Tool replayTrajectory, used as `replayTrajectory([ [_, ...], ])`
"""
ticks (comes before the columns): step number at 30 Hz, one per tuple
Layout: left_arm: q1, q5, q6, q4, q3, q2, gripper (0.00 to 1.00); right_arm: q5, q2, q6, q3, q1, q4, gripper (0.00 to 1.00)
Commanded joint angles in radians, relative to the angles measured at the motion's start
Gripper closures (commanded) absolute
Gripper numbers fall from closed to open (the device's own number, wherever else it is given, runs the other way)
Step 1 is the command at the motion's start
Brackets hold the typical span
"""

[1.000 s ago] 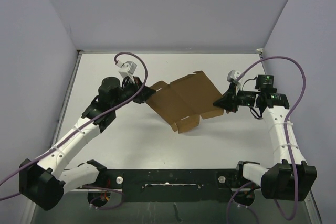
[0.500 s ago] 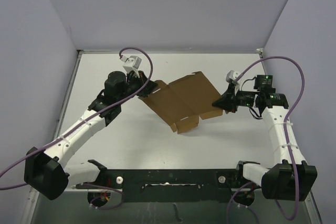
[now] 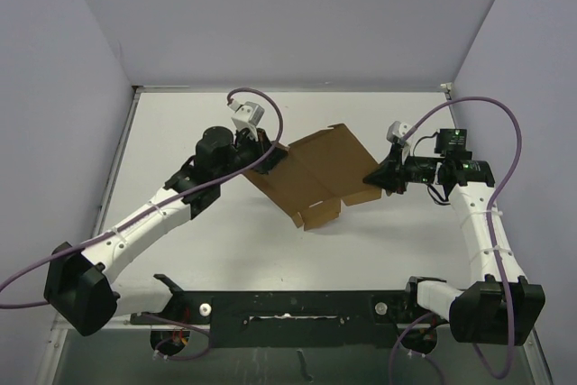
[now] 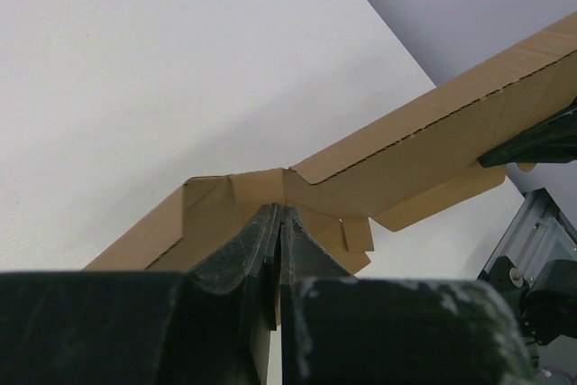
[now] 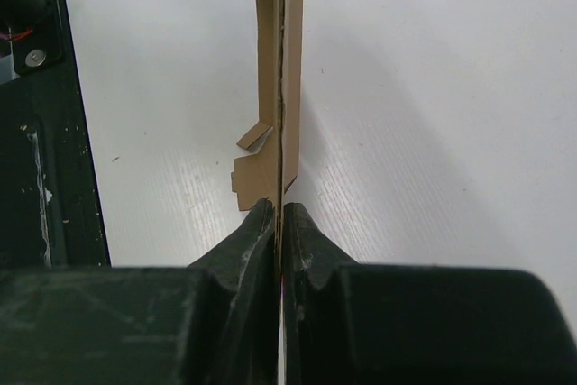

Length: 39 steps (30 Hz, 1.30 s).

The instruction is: Fold the paper box

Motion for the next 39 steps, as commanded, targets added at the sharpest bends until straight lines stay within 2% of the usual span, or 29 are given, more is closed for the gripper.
replayTrajectory([
  [1, -0.049, -0.03, 0.027, 0.061, 0.064, 0.026, 1.0, -0.038, -0.004, -0.011, 0.02, 0.007, 0.017, 1.0],
  [14, -0.071, -0.069, 0.035, 0.103, 0.045, 0.058, 1.0, -0.032, -0.002, 0.002, 0.019, 0.01, 0.029, 1.0],
  [19, -0.066, -0.077, 0.031, 0.096, -0.027, -0.044, 1.0, 0.024, 0.003, 0.078, 0.006, 0.005, 0.091, 1.0],
  [24, -0.074, -0.075, -0.067, 0.093, -0.157, -0.21, 0.9, 0.056, 0.02, 0.18, -0.009, -0.018, 0.157, 1.0],
  [28, -0.157, -0.101, -0.165, 0.093, -0.229, -0.272, 0.87, 0.019, 0.034, 0.278, -0.032, -0.034, 0.215, 1.0],
  [33, -0.379, -0.299, -0.084, 0.122, -0.224, -0.16, 0.72, -0.018, 0.076, 0.381, -0.058, -0.044, 0.289, 1.0],
  [39, -0.457, -0.35, 0.08, 0.183, -0.131, 0.062, 0.57, -0.041, 0.114, 0.446, -0.065, -0.061, 0.32, 1.0],
])
